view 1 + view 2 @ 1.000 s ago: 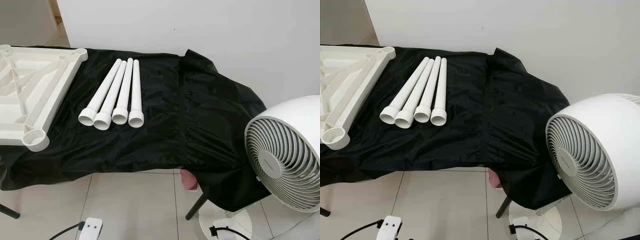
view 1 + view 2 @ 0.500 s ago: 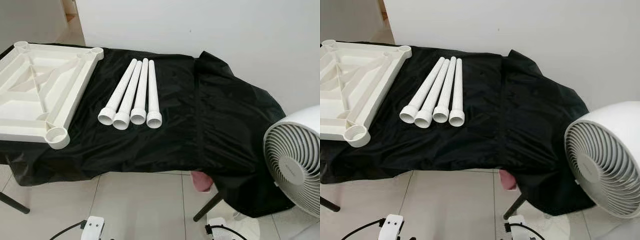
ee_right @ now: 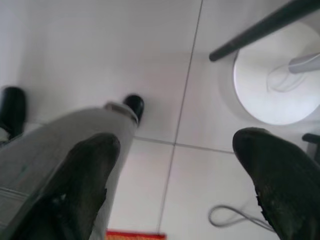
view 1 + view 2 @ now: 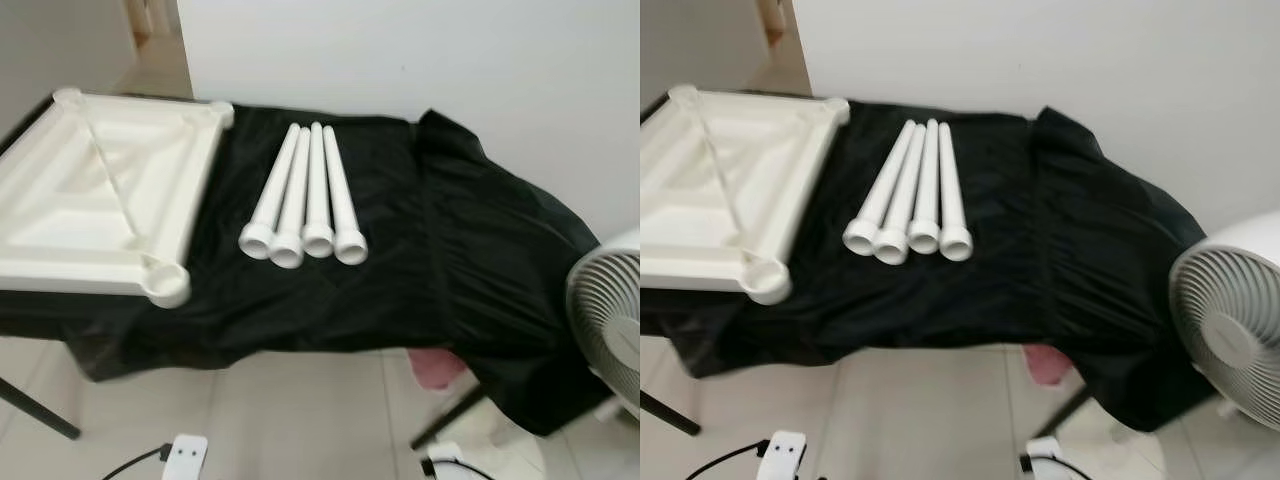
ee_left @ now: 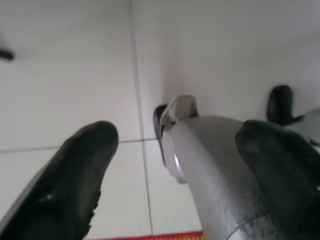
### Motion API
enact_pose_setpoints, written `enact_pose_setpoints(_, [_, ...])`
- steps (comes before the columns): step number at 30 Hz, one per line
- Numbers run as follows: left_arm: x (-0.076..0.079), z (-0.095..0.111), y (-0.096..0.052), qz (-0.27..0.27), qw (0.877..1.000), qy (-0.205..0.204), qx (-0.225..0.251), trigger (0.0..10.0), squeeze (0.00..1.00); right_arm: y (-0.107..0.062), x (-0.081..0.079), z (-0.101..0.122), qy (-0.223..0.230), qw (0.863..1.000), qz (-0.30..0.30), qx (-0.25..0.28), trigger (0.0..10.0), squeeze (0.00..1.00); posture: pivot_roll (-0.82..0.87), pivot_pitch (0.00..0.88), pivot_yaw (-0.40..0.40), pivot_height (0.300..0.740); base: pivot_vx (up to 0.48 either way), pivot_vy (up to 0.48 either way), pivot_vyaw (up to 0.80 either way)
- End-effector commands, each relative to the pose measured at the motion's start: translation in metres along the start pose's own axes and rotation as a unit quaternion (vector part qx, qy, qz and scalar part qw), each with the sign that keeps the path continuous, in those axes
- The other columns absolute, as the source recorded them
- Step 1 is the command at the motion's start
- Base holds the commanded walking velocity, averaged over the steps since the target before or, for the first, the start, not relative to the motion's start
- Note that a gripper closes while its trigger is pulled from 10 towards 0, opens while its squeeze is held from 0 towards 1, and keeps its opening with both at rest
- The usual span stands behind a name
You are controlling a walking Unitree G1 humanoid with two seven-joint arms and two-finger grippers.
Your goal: Building children table
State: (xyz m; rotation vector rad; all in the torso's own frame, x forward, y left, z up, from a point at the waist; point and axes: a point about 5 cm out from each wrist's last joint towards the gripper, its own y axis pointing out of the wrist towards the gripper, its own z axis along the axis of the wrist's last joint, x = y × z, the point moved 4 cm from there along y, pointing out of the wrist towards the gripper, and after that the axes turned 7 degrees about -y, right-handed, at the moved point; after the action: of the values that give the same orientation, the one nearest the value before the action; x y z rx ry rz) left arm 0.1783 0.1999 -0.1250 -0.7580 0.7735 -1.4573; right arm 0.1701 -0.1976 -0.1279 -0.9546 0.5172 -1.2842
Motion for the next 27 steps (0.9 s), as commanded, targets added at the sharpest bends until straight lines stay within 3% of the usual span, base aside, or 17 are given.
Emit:
enact_pose_setpoints(1, [-0.0008, -0.0224, -0.0039, 0.007, 0.999, 0.0, -0.037, 10.0, 0.0, -0.0019, -0.0106, -0.0116, 0.001, 1.0, 0.016, -0.021, 10.0, 0.0, 0.03, 0.045, -0.058, 0.74, 0.0, 0.345, 0.0])
enact_pose_setpoints(16, [0.0004, -0.0211, -0.0034, 0.009, 0.999, 0.006, -0.035, 10.0, 0.0, -0.0005, -0.0148, -0.0064, -0.006, 1.0, 0.021, -0.013, 10.0, 0.0, 0.03, 0.028, -0.057, 0.74, 0.0, 0.338, 0.0])
enact_pose_setpoints(27, [-0.0015, -0.0181, -0.0032, 0.01, 0.999, 0.027, -0.029, 10.0, 0.0, -0.0009, -0.0147, -0.0085, -0.01, 1.0, 0.022, -0.018, 10.0, 0.0, 0.04, 0.012, -0.052, 0.74, 0.0, 0.0, 0.0])
